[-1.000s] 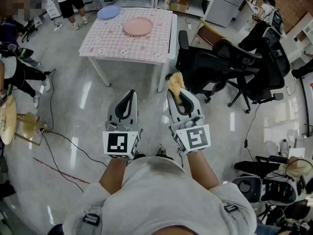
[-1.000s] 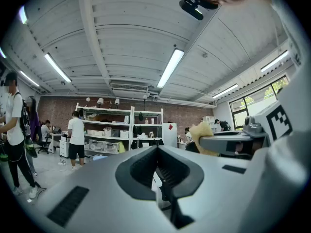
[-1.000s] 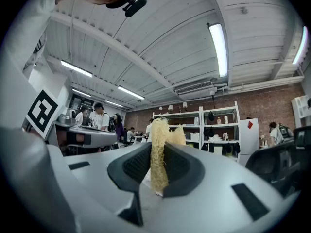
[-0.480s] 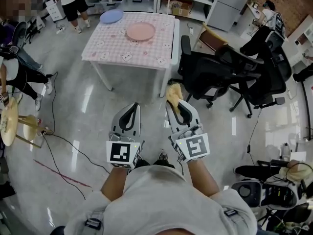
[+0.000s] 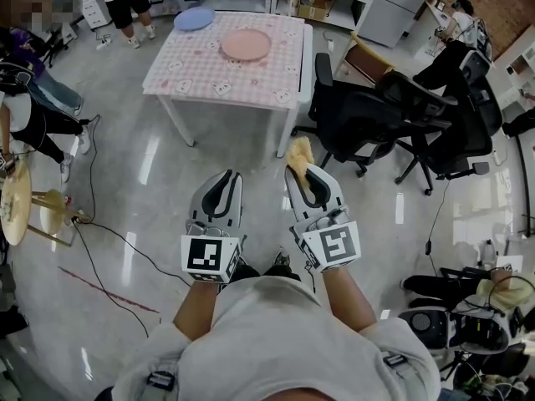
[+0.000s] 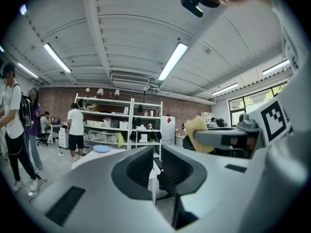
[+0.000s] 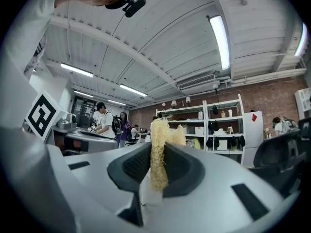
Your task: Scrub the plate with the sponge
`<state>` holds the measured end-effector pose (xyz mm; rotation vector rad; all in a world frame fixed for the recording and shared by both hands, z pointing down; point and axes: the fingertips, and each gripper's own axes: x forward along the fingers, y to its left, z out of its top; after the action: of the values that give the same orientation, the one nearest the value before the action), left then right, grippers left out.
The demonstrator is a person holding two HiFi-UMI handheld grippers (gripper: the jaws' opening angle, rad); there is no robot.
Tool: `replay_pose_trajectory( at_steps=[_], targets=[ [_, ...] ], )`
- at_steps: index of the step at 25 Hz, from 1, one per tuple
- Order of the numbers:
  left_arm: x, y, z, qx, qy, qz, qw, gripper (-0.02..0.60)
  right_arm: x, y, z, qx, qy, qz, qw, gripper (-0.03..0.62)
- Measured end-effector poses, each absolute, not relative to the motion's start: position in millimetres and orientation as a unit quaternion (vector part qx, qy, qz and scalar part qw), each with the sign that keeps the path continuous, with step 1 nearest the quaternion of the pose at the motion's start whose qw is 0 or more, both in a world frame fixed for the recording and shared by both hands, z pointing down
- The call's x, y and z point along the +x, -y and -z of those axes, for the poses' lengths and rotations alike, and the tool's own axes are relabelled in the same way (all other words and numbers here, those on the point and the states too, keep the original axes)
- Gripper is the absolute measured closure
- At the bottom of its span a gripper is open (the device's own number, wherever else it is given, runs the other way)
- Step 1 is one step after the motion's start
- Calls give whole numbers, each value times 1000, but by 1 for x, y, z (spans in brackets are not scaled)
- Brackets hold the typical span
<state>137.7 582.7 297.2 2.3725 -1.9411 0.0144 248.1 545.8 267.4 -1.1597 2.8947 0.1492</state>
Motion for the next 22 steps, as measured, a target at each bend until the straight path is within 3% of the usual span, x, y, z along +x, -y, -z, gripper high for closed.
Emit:
replay_pose_trajectory(
  at_steps=[13, 22],
  targets=[
    [69, -597, -311, 774, 632, -7, 47, 519, 194, -553, -275, -392, -918, -52, -4, 530],
    [58, -547, -328, 782, 620, -14, 62, 519, 183, -503, -287, -400, -915, -47, -12, 530]
  ],
)
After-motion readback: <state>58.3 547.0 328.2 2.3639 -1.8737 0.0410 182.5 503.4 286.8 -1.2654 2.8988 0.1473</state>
